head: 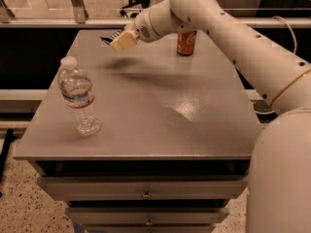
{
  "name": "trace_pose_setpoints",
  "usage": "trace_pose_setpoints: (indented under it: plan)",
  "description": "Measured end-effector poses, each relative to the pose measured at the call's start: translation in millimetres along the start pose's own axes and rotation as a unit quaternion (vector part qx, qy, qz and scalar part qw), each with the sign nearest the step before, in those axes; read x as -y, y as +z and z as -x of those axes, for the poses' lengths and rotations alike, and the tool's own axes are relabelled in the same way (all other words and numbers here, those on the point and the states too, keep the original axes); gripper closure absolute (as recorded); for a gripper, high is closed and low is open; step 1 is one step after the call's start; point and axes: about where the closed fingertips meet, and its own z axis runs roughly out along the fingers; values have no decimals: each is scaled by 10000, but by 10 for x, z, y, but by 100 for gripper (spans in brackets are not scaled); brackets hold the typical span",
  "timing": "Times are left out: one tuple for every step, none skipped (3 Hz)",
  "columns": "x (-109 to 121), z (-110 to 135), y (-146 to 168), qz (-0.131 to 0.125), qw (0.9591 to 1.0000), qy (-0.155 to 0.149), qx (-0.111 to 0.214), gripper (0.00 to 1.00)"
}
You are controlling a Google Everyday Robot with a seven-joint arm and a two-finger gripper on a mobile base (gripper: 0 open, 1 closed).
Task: Pick rxbar blueberry
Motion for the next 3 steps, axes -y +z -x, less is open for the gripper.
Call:
trace_pose_setpoints:
  plan:
    - [-162,125,-325,192,9987,-178,446,100]
    - [-290,156,-668,543,9931,-341,981,100]
    - [-340,181,-715,611,9912,-466,1082,100]
